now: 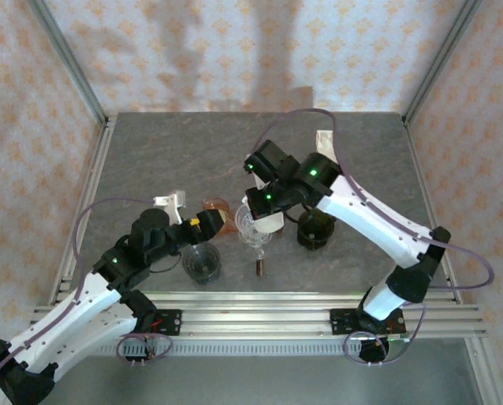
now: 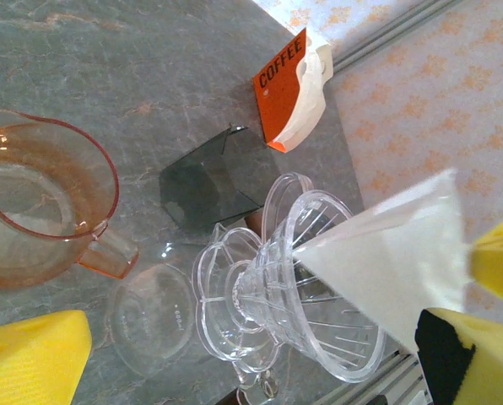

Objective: Place the coffee filter in the dripper

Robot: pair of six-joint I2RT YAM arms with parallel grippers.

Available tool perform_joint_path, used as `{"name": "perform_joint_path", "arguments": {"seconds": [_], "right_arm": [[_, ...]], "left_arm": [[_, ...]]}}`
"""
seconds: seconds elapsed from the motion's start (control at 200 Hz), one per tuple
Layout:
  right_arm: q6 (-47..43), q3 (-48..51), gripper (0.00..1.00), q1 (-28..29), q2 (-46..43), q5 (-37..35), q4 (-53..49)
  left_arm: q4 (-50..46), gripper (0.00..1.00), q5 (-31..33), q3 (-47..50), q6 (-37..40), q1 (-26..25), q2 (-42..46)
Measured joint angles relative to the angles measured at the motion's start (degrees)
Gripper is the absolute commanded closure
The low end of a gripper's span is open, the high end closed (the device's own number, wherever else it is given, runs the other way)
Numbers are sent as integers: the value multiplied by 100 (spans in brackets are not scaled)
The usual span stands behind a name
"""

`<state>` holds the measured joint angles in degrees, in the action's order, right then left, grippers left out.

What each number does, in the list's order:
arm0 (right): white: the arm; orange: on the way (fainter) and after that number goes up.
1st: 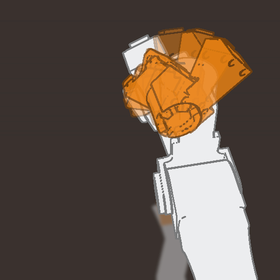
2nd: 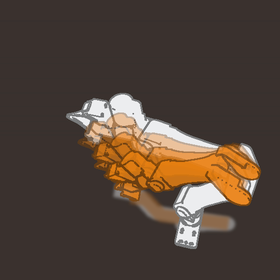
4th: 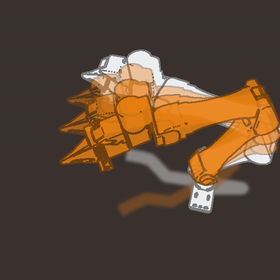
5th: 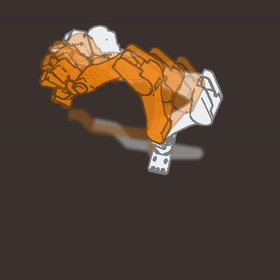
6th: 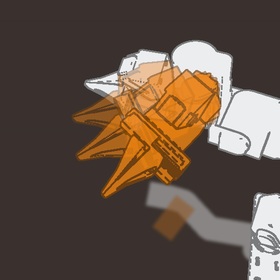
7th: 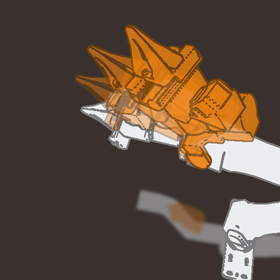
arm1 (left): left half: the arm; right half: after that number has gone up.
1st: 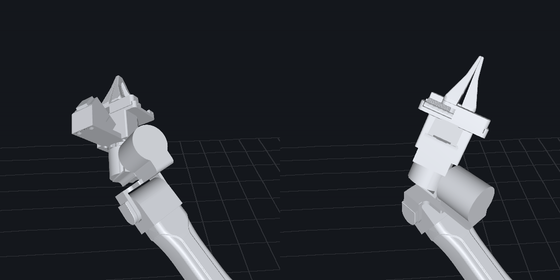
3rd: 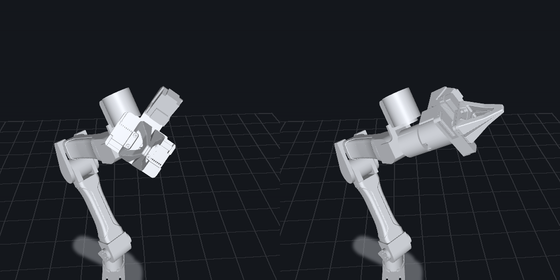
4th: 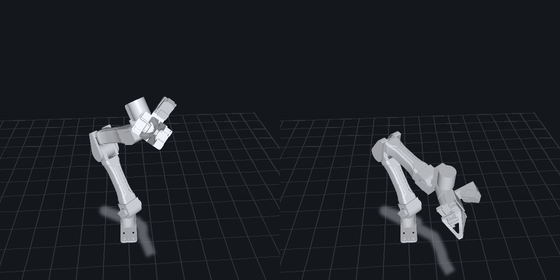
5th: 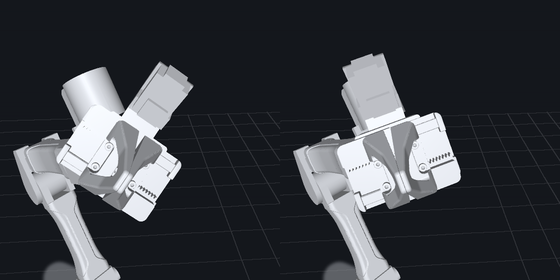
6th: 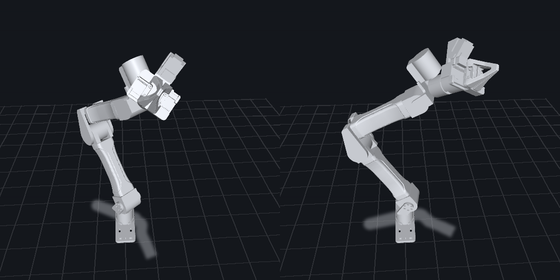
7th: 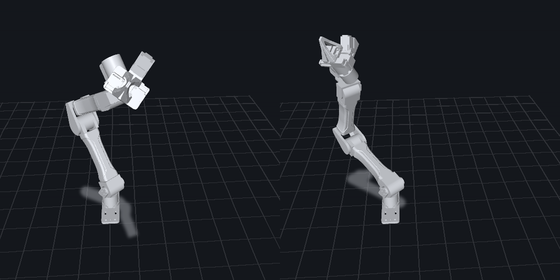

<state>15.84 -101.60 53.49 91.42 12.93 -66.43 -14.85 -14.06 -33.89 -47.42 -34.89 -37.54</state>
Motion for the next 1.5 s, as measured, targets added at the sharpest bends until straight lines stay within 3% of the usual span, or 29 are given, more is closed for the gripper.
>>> {"name": "perform_joint_path", "arguments": {"seconds": [0.255,0.425,0.525,0.601,0.761,0.956,1.066,1.241,1.496], "right_arm": [[2,22,100,0,422,229,190],[70,164,69,0,424,306,380],[96,240,62,0,387,315,507],[114,345,60,0,236,249,647],[205,811,55,11,-599,-157,916],[219,1394,54,-92,-1541,-855,1084],[219,1670,51,-219,-1609,-1045,1156],[214,2068,50,-310,-1565,-1106,1231],[197,2234,50,-437,-1467,-1093,1467]], "left_arm": [[-4,1,-2,-37,0,0,-11],[-22,1,-4,-116,2,0,-11],[-66,19,-7,-177,26,0,-13],[-140,25,-22,-295,131,0,-63],[-286,25,-37,-835,339,-101,-518],[-885,40,546,-1878,964,-940,-1545],[-1266,52,990,-2371,1274,-1255,-2192],[-1674,53,1419,-2461,1578,-1274,-2647],[-1705,59,1499,-2291,1604,-1274,-2636]]}}
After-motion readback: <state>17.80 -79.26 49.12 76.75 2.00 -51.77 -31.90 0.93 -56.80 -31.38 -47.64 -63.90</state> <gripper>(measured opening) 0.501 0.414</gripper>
